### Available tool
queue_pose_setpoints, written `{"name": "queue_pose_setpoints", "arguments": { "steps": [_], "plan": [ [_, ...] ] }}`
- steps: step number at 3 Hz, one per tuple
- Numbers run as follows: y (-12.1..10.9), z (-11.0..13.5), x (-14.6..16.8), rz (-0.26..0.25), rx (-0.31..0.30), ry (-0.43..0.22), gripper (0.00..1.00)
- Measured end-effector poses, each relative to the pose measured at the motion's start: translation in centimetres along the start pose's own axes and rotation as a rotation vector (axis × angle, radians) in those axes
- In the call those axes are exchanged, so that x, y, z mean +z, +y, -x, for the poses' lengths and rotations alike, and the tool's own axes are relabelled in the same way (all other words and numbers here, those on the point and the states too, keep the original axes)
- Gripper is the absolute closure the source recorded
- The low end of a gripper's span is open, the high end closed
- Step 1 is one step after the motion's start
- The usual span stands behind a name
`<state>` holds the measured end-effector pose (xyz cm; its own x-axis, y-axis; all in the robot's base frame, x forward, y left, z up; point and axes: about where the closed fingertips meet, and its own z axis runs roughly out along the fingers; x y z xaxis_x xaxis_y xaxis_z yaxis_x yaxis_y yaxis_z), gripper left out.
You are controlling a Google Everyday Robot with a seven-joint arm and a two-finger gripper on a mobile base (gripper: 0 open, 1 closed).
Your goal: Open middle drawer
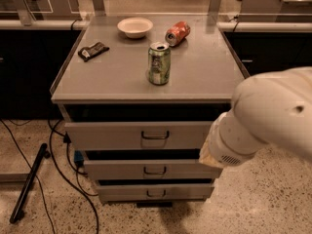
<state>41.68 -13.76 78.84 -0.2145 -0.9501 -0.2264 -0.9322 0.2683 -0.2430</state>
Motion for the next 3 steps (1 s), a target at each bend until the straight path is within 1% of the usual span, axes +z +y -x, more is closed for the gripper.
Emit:
{"name": "queue_pose_setpoints", "arguments": {
  "steps": [1, 2, 3],
  "plan": [
    [1.1, -0.5, 1.4, 0.021, 0.003, 0.012, 1.0],
    [1.0, -0.6, 1.4, 0.003, -0.005, 0.021, 1.0],
    [1.2, -2.4, 3.3, -0.065, -0.017, 0.049, 1.0]
  ]
}}
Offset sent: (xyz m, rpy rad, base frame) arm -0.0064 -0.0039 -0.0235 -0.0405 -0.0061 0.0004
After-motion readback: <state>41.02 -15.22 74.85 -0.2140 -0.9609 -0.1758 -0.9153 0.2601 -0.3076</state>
